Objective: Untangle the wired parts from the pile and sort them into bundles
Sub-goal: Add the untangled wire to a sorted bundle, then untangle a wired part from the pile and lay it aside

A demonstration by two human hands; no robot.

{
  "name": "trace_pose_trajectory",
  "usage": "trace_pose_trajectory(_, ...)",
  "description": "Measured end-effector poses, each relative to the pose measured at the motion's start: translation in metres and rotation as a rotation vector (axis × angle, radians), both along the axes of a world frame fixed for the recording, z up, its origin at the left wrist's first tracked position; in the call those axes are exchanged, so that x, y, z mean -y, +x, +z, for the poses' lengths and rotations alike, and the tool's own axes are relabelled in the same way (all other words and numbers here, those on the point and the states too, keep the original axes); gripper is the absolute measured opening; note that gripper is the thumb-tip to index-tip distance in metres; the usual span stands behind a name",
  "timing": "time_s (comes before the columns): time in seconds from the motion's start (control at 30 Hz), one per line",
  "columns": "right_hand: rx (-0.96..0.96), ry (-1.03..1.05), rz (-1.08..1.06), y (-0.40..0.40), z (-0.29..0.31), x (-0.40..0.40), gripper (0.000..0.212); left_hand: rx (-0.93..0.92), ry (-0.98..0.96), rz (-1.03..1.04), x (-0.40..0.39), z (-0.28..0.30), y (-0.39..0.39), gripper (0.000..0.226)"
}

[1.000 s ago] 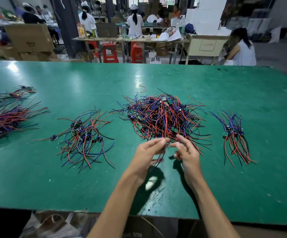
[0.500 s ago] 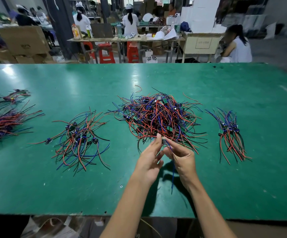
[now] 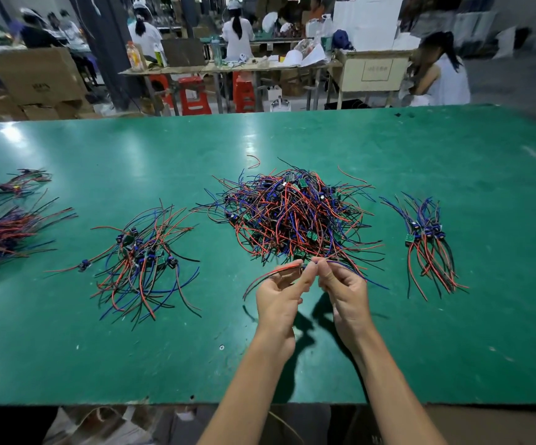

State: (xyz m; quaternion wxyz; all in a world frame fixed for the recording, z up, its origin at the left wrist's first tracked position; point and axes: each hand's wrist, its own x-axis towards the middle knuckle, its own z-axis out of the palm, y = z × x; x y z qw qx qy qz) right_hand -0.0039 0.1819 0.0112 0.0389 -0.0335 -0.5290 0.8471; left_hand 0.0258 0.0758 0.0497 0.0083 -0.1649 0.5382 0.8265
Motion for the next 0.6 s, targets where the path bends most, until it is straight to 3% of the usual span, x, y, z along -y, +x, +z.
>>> trace_pose_trajectory(0.23,0.032,-0.043,0.077,0.002,0.003,-0.005,0.022,-0.162,-0.128,0.047,0.008,-0.009,0.005,0.024)
trace_pose_trajectory(0.37,0.054,-0.098,0.056,0.003,0.006,-0.005,0.016,-0.102,-0.145,0.112,0.041,-0.012,0.011,0.032)
trace_pose_trajectory(0.5,0.021,-0.03,0.045,0.004,0.006,-0.002,0.02,-0.008,-0.103,0.341,0.077,-0.009,0.012,0.051)
trace_pose_trajectory(0.53,0.011,0.004,0.041,0.005,0.006,-0.001,0.022,0.043,-0.179,0.44,0.081,-0.009,0.011,0.063)
trace_pose_trajectory(0.6,0.0,0.056,0.037,0.004,0.005,0.002,0.026,0.083,-0.554,0.645,0.084,-0.007,0.01,0.079)
